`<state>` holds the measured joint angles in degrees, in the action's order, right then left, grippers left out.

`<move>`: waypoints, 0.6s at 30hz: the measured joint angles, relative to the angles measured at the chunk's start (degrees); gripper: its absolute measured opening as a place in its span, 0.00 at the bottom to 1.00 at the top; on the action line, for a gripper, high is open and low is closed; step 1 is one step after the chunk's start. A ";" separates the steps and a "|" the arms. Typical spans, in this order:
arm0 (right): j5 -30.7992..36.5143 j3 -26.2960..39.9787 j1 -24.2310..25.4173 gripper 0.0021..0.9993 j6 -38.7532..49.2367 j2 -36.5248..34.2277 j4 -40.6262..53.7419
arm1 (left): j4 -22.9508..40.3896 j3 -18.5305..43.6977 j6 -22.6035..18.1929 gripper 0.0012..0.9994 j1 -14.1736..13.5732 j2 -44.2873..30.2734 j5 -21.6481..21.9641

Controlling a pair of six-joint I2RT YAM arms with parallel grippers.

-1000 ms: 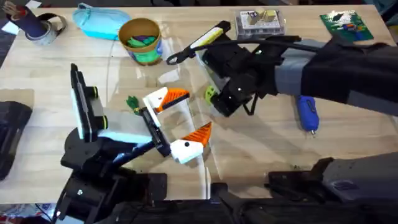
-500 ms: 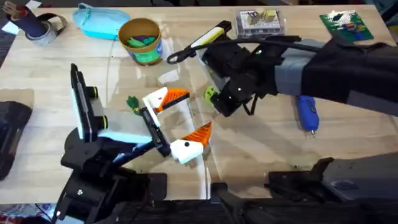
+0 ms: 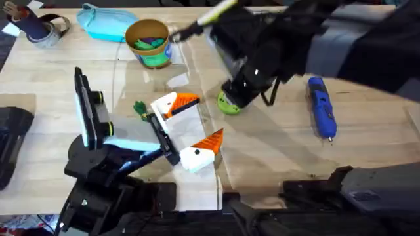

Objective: Pick up the gripper from the table and insert it into the empty holder that is missing its gripper. Then pick up a screw, insert it into the mounting hole, and use the screwdriver to tighten it. Finally, clean up the table by picking up the vegetable and placing it into the bucket.

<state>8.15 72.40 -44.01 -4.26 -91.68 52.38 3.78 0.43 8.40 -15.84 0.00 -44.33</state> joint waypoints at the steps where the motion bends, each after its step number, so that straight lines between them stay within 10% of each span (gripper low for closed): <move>1: 0.03 2.71 0.00 0.00 0.00 0.21 1.92 | 0.00 0.00 0.00 0.99 0.01 -0.01 0.00; 11: -4.24 24.49 -1.31 0.00 1.51 1.44 13.36 | 0.01 0.00 0.02 0.99 0.00 -0.01 -0.01; 18: -13.21 27.56 -7.74 0.00 4.32 1.43 12.41 | 0.01 0.00 0.02 0.99 0.01 0.01 -0.01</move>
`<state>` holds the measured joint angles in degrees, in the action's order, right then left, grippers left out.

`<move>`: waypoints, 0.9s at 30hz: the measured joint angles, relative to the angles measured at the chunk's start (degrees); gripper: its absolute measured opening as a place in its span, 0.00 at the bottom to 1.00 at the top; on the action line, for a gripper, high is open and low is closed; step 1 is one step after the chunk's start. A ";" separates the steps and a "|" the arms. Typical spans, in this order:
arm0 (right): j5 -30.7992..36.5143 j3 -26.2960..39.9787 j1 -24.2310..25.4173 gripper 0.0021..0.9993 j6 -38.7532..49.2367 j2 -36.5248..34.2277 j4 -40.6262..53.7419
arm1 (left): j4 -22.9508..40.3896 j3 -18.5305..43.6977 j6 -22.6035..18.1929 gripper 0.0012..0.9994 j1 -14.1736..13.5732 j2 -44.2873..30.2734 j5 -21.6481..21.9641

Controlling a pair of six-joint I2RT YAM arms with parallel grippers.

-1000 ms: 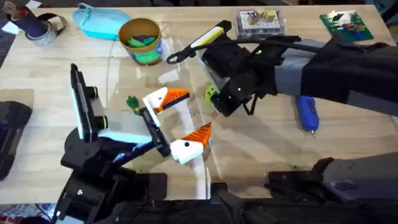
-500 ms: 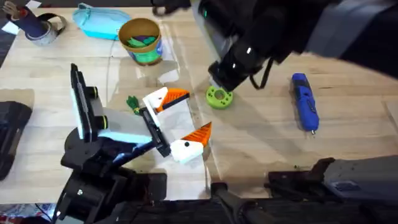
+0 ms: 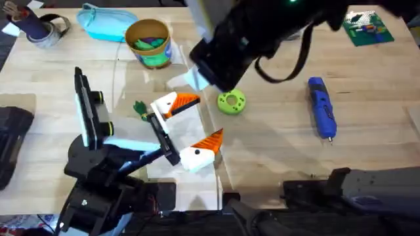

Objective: Pick up the gripper from the table and insert it into the empty holder that is missing its gripper. Then pick up a screw, insert it into the mounting hole, and use the screwdriver to tighten it. Finally, clean up the table by picking up the vegetable and placing it into the bucket.

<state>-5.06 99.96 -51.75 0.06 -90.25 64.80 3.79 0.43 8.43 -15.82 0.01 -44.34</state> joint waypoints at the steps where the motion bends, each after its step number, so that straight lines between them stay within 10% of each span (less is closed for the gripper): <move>1: -0.69 0.00 -1.00 0.00 0.17 -0.06 -0.41 | 0.00 0.00 0.00 0.99 -0.01 0.00 0.00; 27: -3.22 0.07 -5.35 0.00 -1.78 -8.86 -4.89 | 0.00 0.00 0.00 0.99 0.00 -0.02 0.00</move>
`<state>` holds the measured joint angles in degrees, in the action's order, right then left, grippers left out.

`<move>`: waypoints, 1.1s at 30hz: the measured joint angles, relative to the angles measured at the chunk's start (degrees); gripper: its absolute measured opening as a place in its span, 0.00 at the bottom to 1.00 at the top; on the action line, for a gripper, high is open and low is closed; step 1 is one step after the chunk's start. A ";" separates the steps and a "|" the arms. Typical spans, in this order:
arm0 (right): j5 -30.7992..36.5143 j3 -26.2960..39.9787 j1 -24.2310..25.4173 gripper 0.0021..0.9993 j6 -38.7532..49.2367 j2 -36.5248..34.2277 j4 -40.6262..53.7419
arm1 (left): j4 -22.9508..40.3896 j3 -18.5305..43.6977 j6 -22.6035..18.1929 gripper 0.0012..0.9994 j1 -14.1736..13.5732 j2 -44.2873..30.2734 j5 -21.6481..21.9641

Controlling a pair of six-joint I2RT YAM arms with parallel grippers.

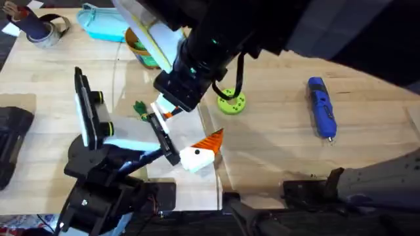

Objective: Pick up the gripper from the table and insert it into the empty holder that is missing its gripper. Then pick up a screw, insert it into the mounting hole, and use the screwdriver to tighten it. Finally, clean up the table by picking up the vegetable and placing it into the bucket.

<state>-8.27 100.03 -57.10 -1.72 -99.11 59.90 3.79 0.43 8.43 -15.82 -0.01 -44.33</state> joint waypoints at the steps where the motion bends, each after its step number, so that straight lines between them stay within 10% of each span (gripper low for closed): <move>1: 0.00 0.00 0.00 0.00 0.00 0.00 0.01 | 0.00 0.00 0.00 0.99 -0.02 0.01 0.01; 19: -0.20 0.00 0.00 0.49 -0.76 -0.01 -0.41 | 0.00 0.00 0.00 0.99 0.00 0.00 0.00; 25: -0.18 0.00 0.27 0.97 -0.82 -0.02 -0.45 | 0.00 0.00 0.00 0.99 0.00 0.00 0.00; 33: -0.18 0.00 2.90 1.00 -0.83 0.13 -0.43 | 0.00 0.00 0.00 0.99 0.00 0.00 0.00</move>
<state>-8.45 100.03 -54.20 -2.55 -98.98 59.47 3.79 0.43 8.43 -15.81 -0.01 -44.34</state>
